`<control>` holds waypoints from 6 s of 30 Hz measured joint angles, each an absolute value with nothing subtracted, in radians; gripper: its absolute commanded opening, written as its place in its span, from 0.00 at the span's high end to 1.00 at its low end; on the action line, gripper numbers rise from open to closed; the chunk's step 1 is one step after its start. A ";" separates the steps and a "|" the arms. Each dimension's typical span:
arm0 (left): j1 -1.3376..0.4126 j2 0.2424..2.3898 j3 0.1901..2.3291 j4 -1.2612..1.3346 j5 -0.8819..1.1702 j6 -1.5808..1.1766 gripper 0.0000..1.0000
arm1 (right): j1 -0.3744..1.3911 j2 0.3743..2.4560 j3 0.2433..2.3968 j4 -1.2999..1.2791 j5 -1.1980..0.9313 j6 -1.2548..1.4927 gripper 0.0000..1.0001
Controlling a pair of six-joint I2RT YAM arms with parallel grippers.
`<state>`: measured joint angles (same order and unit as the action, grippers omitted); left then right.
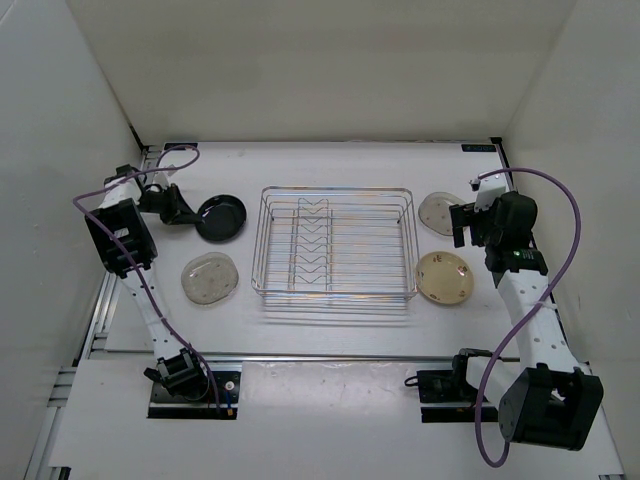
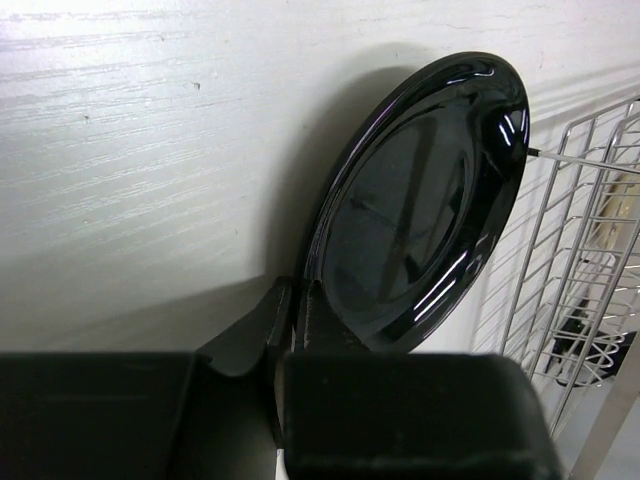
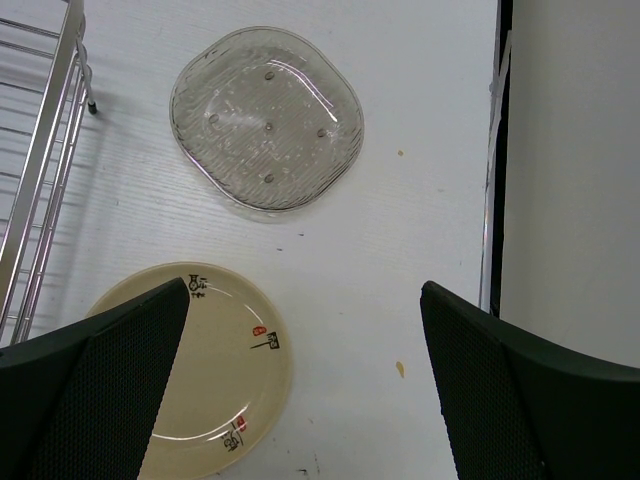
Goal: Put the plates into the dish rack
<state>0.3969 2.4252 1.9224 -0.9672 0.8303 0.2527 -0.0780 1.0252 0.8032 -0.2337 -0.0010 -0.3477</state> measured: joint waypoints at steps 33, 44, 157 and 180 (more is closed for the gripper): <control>-0.378 1.583 1.782 -0.665 0.041 0.856 0.90 | -0.078 1.007 0.802 -0.234 -0.043 -0.348 0.00; -0.562 1.635 1.625 -0.550 -0.175 1.078 0.90 | -0.078 1.006 0.802 -0.234 -0.057 -0.348 0.00; -0.705 1.481 1.400 -0.357 -0.394 0.981 0.03 | -0.146 0.977 0.787 -0.237 -0.108 -0.331 0.00; 0.678 1.346 0.913 -0.577 0.583 0.376 0.09 | -0.163 1.003 0.787 -0.253 -0.128 -0.334 0.00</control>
<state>0.6777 1.3464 0.9134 -0.5766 0.5831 0.3756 -0.1635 1.0031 0.7868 -0.2527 -0.1276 -0.3344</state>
